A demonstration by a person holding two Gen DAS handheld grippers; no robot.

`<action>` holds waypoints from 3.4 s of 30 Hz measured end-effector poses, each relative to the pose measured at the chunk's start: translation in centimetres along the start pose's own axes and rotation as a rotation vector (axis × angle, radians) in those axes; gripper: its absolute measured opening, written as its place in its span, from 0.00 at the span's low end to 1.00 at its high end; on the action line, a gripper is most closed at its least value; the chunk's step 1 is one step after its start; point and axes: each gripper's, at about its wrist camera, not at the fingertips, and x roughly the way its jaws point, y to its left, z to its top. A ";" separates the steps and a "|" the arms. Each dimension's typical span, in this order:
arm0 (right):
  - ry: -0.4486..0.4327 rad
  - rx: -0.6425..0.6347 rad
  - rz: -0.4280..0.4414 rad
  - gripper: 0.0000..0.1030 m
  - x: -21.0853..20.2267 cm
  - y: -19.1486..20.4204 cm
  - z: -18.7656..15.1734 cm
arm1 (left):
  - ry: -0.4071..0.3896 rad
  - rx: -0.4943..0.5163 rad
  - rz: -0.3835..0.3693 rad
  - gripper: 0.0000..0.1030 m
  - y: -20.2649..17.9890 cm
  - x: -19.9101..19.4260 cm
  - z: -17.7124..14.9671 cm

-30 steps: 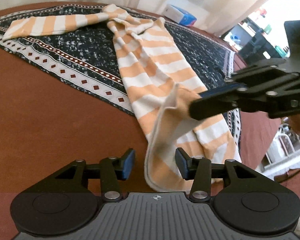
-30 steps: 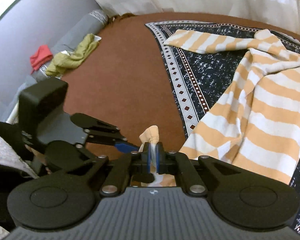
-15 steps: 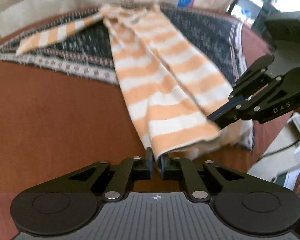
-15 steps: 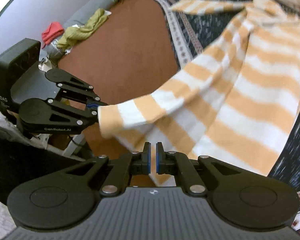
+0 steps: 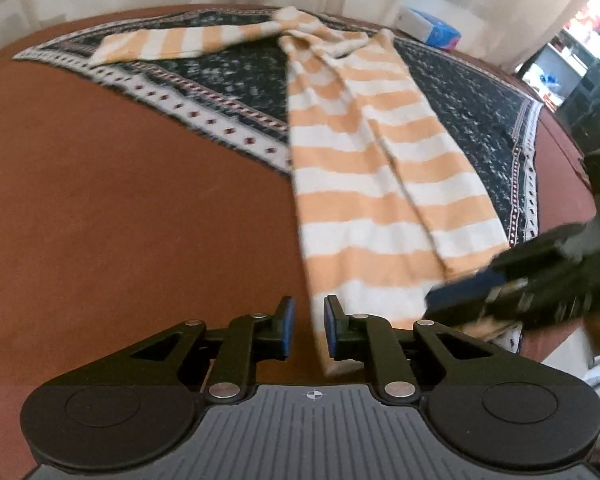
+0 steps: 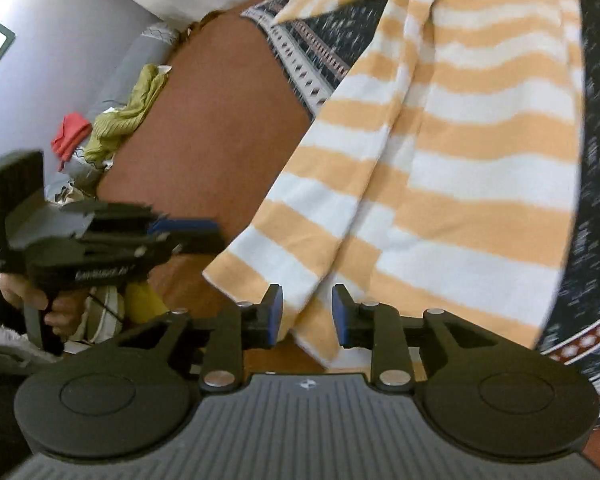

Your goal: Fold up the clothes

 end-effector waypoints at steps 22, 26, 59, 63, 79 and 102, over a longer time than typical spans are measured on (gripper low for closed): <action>-0.223 -0.020 -0.179 0.40 -3.8 -0.4 11.6 | -0.333 -0.127 0.207 0.63 13.1 0.7 17.3; -0.277 -0.053 -0.244 0.43 -3.6 -0.4 16.5 | -0.337 -0.216 0.271 0.71 19.1 3.1 21.0; -0.243 0.103 -0.169 0.54 6.3 1.0 31.6 | -0.295 0.009 -0.077 0.00 19.5 5.3 23.0; -0.215 0.102 -0.172 0.54 8.3 1.3 33.3 | -0.290 0.050 -0.106 0.00 17.9 5.3 22.4; -0.358 -0.056 -0.217 0.04 -2.4 5.7 31.5 | -0.476 -0.034 -0.429 0.25 17.0 -0.6 21.5; -0.748 0.242 -0.455 0.04 -22.6 3.1 12.1 | -0.258 0.044 -0.254 0.82 9.3 5.7 22.9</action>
